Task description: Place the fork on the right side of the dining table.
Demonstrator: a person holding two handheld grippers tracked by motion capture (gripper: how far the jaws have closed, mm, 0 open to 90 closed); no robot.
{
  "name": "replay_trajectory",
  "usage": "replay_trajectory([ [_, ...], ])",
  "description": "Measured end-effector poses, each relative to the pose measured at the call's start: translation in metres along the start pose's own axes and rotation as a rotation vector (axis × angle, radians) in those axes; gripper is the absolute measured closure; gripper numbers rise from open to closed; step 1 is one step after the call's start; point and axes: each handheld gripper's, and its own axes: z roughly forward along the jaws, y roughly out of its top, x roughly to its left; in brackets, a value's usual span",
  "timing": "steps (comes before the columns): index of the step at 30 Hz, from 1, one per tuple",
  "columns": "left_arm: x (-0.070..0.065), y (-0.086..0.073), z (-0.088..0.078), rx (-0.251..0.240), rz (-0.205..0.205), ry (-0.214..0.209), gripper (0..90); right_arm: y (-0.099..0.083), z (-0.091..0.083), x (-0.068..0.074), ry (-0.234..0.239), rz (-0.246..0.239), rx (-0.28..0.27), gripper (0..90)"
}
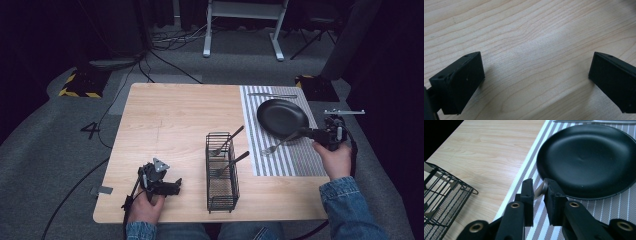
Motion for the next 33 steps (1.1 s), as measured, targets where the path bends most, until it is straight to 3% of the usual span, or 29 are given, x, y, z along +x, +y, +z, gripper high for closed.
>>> replay_trajectory([
  [9,0.000,0.000,0.000,-0.002,-0.001,0.001,0.2,-0.006,0.003,-0.017,-0.006,0.047,0.029,65.2],
  [26,0.000,0.000,0.000,0.000,0.000,0.000,0.3,-0.024,0.012,-0.060,0.001,0.186,0.056,63.3],
  [33,0.000,0.000,0.000,0.000,0.000,0.000,0.2,-0.031,0.015,-0.073,-0.002,0.217,0.065,63.3],
])
